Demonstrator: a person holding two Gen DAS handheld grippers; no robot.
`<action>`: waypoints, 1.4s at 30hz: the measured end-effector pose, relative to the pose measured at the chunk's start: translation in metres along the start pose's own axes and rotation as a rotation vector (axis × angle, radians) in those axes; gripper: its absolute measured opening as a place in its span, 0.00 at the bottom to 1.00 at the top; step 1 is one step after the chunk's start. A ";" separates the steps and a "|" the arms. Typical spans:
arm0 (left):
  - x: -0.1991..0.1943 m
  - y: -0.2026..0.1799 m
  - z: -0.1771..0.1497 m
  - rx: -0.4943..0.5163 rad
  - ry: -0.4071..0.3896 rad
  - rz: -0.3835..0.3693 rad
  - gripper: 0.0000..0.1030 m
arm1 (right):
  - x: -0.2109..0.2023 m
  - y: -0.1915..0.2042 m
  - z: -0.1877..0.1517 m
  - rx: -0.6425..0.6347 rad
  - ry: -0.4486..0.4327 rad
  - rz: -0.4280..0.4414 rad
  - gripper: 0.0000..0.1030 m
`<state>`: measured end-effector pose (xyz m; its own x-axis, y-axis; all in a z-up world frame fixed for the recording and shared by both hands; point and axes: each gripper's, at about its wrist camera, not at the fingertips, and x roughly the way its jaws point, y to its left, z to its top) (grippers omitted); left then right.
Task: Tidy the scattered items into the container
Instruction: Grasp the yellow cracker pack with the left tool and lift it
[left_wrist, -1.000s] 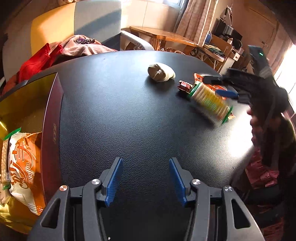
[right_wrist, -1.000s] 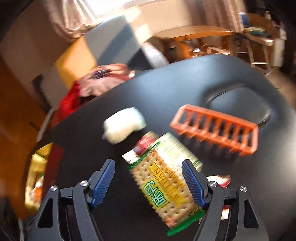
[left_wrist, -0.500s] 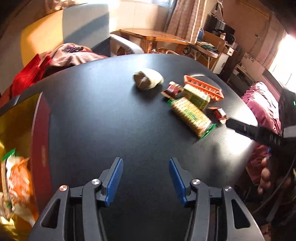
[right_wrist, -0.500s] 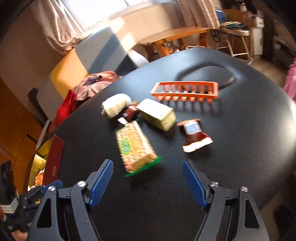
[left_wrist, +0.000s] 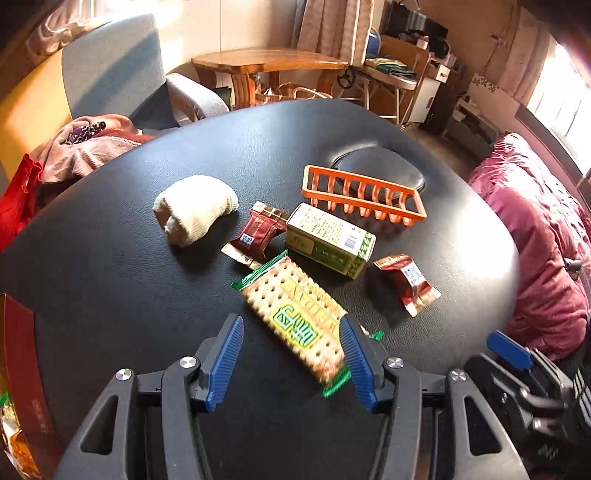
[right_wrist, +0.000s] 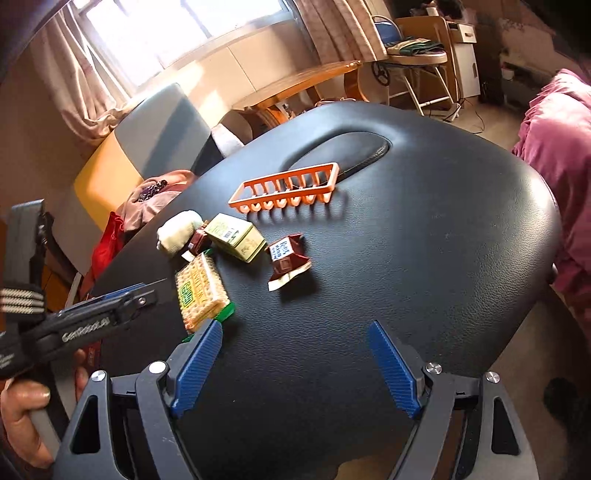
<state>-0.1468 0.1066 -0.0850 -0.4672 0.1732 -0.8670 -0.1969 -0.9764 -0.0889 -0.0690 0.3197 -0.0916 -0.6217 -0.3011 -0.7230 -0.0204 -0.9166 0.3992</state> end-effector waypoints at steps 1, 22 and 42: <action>0.002 -0.002 0.003 0.001 -0.004 0.001 0.54 | 0.001 -0.001 0.001 0.001 0.000 -0.001 0.81; 0.021 0.013 -0.018 0.010 0.016 0.075 0.55 | 0.010 0.016 0.003 -0.089 -0.004 -0.018 0.82; -0.011 0.089 -0.091 -0.068 0.030 0.042 0.52 | 0.127 0.114 0.078 -0.551 0.166 -0.099 0.43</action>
<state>-0.0807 0.0058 -0.1281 -0.4472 0.1286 -0.8851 -0.1183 -0.9894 -0.0840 -0.2116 0.1977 -0.0942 -0.5057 -0.2033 -0.8384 0.3654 -0.9308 0.0053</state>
